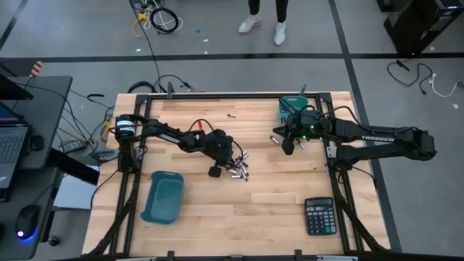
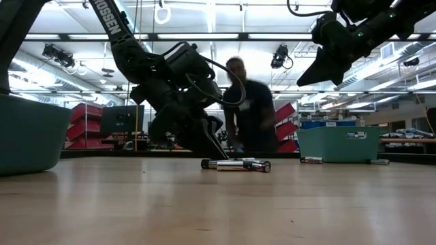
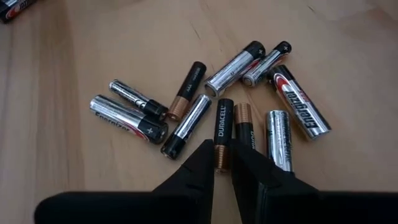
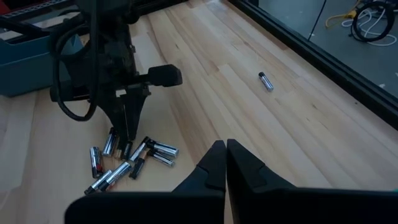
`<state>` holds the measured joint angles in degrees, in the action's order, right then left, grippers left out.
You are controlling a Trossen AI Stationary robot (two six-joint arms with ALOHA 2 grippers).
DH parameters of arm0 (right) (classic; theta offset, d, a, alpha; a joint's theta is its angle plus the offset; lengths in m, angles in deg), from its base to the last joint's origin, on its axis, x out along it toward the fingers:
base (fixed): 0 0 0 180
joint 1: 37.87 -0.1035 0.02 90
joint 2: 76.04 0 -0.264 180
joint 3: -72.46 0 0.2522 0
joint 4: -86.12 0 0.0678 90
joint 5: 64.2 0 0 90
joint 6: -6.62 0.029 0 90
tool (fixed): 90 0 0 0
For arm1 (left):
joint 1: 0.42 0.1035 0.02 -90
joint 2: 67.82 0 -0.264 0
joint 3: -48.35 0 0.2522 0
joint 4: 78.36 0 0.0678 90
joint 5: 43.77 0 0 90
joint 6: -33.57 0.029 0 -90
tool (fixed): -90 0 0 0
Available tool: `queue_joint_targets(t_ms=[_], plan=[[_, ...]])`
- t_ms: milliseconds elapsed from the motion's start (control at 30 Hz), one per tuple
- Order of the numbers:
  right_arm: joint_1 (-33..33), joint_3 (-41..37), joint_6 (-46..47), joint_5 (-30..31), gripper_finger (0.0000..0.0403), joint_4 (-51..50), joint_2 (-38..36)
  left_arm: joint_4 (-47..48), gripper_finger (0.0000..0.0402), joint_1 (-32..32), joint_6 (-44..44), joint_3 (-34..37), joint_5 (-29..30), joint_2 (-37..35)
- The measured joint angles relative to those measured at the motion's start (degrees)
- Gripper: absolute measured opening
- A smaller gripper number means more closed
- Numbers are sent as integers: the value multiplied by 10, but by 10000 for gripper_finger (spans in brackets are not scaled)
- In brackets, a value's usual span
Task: Sort batteries
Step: Put the black battery into the green bin
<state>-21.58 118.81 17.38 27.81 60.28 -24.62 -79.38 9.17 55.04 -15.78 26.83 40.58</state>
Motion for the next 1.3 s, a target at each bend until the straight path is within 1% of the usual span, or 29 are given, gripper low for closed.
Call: queue_joint_targets(t_ms=[167, 567, 700, 833, 933, 1000, 1100, 1300], plan=[[0, 0, 0, 0, 2, 0, 0, 0, 59, -3, 4, 0, 0, 0], [-1, 0, 2, -1, 1, -1, 0, 2, 117, -25, -1, 0, 7, 0], [-9, 0, 2, -1, 1, 0, 0, 3, 119, -26, -6, 0, 9, 0], [-13, 0, 2, -1, 1, 0, 0, 10, 119, -26, -7, 0, 32, 0], [-13, 0, 2, -1, 1, 0, 0, 19, 119, -26, -8, 0, 39, 0], [-13, 0, 2, -1, 2, 0, 0, 23, 117, -26, -8, 0, 42, 0], [-13, 0, 2, -1, 1, 0, 0, 24, 102, -26, -8, 0, 42, 0], [-13, 0, 2, -1, 2, 0, 0, 18, 50, -26, -8, -1, 36, 11]])
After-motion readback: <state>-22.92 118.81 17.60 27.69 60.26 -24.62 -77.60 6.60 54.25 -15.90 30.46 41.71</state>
